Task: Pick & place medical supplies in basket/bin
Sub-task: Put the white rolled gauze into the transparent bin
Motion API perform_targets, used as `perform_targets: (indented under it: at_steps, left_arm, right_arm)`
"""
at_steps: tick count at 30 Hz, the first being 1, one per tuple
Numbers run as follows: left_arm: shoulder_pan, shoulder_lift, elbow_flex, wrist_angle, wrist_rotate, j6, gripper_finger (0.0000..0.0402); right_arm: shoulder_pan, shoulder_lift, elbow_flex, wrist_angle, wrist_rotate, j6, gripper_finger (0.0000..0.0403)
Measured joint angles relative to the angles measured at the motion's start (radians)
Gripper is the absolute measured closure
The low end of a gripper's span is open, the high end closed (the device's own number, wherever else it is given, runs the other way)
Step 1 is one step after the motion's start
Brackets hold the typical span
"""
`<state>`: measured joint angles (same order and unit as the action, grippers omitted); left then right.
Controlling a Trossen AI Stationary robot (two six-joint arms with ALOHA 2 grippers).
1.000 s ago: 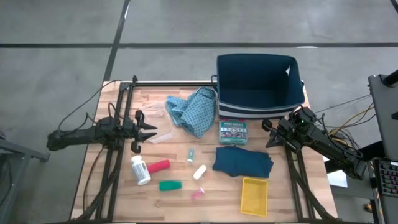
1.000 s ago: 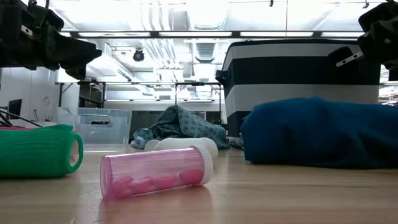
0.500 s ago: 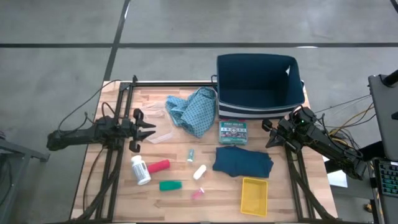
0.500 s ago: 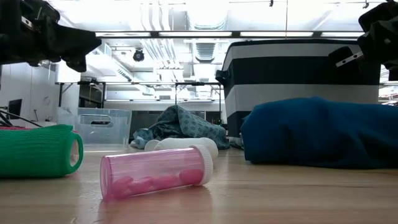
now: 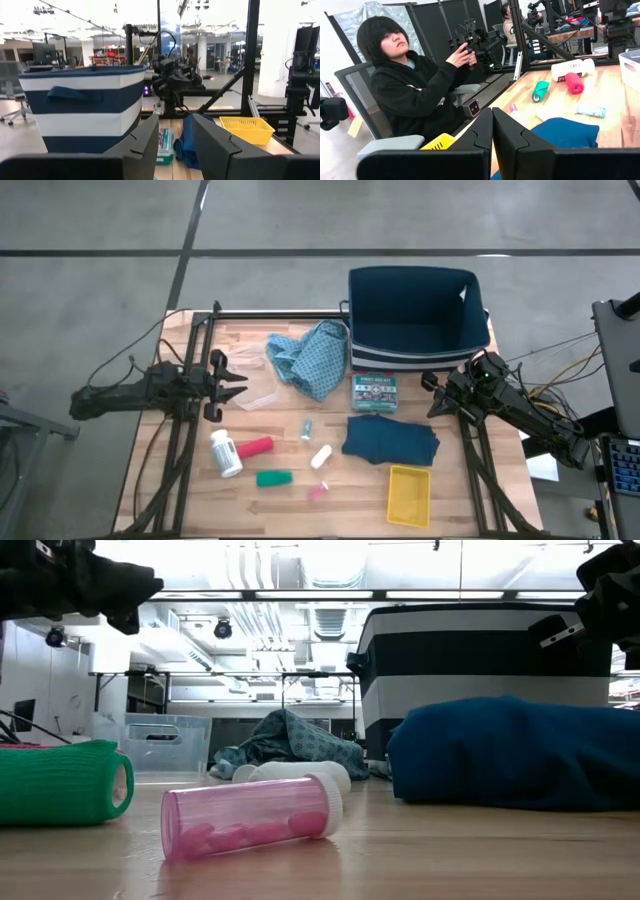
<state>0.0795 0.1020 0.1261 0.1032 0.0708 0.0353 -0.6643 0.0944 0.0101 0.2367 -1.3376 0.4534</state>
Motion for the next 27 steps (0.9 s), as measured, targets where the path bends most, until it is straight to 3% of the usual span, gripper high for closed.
perform_targets:
  at_steps: [16,27]
  left_arm:
    - [-0.003,0.362,0.191,0.005,0.011,-0.009,0.0284]
    - [-0.102,0.599,0.350,0.000,-0.017,-0.010,0.0284]
  right_arm:
    - [0.000,0.000,0.000,0.000,0.000,0.000,0.0394]
    - [0.000,0.000,0.000,0.000,0.000,0.000,0.0394]
